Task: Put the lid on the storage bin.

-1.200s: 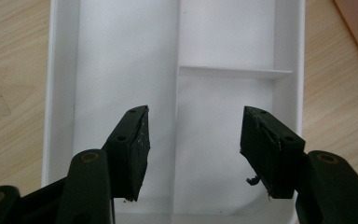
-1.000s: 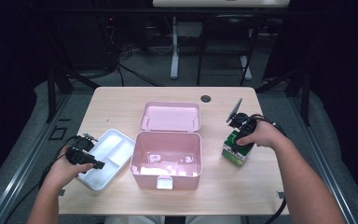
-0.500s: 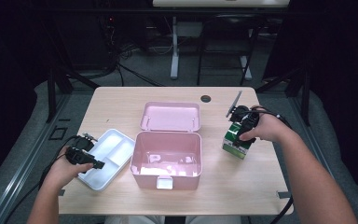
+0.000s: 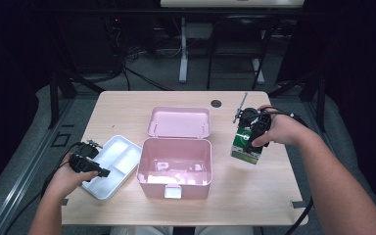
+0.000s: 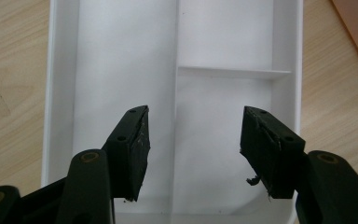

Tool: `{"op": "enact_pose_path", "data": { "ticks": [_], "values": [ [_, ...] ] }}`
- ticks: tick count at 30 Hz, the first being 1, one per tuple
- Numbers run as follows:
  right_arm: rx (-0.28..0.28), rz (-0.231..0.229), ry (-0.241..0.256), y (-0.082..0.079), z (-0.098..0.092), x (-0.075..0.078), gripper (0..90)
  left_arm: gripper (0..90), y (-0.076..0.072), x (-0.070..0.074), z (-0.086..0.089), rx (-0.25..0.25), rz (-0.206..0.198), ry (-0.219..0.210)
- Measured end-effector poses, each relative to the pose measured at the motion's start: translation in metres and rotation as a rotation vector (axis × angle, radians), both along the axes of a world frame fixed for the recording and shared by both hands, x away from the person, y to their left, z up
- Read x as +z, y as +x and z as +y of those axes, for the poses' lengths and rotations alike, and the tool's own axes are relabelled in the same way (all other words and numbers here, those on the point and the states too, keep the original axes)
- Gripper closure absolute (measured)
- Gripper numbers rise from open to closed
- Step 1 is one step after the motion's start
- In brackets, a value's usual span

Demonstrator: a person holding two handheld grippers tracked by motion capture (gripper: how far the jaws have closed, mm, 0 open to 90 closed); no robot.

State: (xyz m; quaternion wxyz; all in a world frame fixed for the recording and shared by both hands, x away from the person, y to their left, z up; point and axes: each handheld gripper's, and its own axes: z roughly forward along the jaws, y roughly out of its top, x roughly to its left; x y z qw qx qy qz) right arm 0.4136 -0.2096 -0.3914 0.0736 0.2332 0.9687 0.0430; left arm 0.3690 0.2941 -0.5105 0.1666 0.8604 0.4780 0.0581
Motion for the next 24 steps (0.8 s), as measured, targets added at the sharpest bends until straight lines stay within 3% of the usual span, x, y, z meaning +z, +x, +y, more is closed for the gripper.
{"op": "enact_pose_path", "data": {
  "ticks": [15,24],
  "values": [
    [0.140,0.005,0.007,-0.013,0.023,0.032,16.5,42.5,-0.001,0.000,0.000,0.004,-0.001,-0.002],
    [0.194,0.006,0.008,-0.025,0.041,0.044,16.4,42.5,-0.001,0.001,0.000,0.006,0.000,-0.006]
  ]
}}
